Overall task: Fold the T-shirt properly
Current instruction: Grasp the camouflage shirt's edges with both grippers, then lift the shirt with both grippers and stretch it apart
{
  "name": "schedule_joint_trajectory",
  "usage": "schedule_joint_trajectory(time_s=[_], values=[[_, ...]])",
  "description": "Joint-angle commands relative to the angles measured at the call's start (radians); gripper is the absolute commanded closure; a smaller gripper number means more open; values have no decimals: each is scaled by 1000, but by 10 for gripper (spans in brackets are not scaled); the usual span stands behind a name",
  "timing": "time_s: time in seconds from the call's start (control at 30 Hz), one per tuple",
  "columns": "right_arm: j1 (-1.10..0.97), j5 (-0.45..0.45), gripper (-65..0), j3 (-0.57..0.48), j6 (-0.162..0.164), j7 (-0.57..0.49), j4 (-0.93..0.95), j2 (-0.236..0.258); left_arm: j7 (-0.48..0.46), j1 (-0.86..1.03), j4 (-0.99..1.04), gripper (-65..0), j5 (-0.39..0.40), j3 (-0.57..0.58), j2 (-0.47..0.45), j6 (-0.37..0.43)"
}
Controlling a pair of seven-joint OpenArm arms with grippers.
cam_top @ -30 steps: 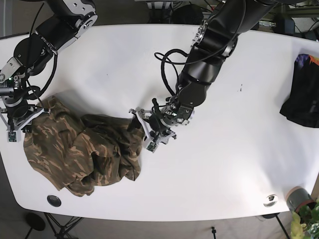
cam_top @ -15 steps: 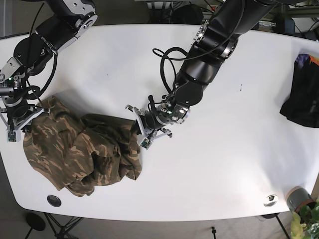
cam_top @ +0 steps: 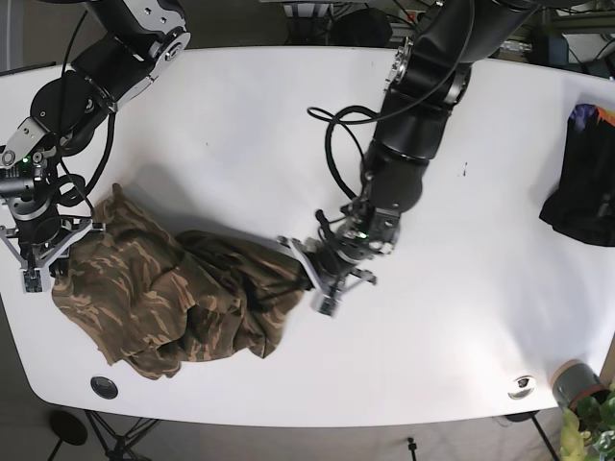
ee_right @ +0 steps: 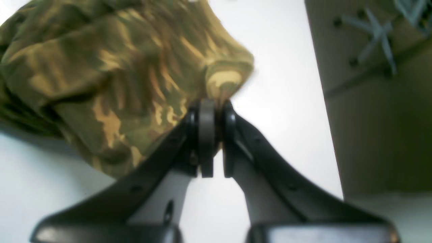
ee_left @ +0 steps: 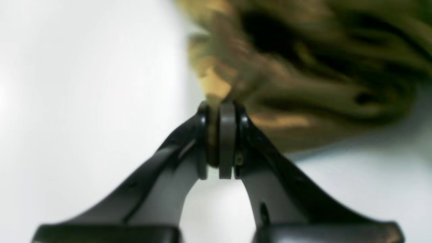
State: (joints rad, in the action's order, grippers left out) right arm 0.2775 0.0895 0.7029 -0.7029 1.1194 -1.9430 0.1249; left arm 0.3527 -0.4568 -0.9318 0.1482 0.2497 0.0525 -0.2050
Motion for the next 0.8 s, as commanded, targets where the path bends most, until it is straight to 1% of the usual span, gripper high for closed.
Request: schedule_joint_trajectory(time_s=[0.0,0.17,0.27,0.4,0.5,0.63,0.77], values=[[49,2,-22,-10,5,-28,-16,29,1,-30,-77,-24,3,-48,-21,3],[111,2,-22,-50,5,-28,-2,31,56,-30,-166,-24,3,-146,-75,3],[153,2,-22,-91,5,-28,17,31,79,-32,-211,-24,3,-191,-98,-23],[203,2,-22,-127,5,-28,38,31,142,-38,-292,-24,3,-240,-127,-40],[246,2,-22,-160,5,-28,77,31,171,-50,-338,-24,3,-257,-145,-40],[299,2,-22,-177,5,-29,112,31,197,-56,-399,-24,3,-267,-181,-40],[362,2,-22,-179,5,-31,164,32,200,-61,-438,-25,-2,-332,-187,-30]])
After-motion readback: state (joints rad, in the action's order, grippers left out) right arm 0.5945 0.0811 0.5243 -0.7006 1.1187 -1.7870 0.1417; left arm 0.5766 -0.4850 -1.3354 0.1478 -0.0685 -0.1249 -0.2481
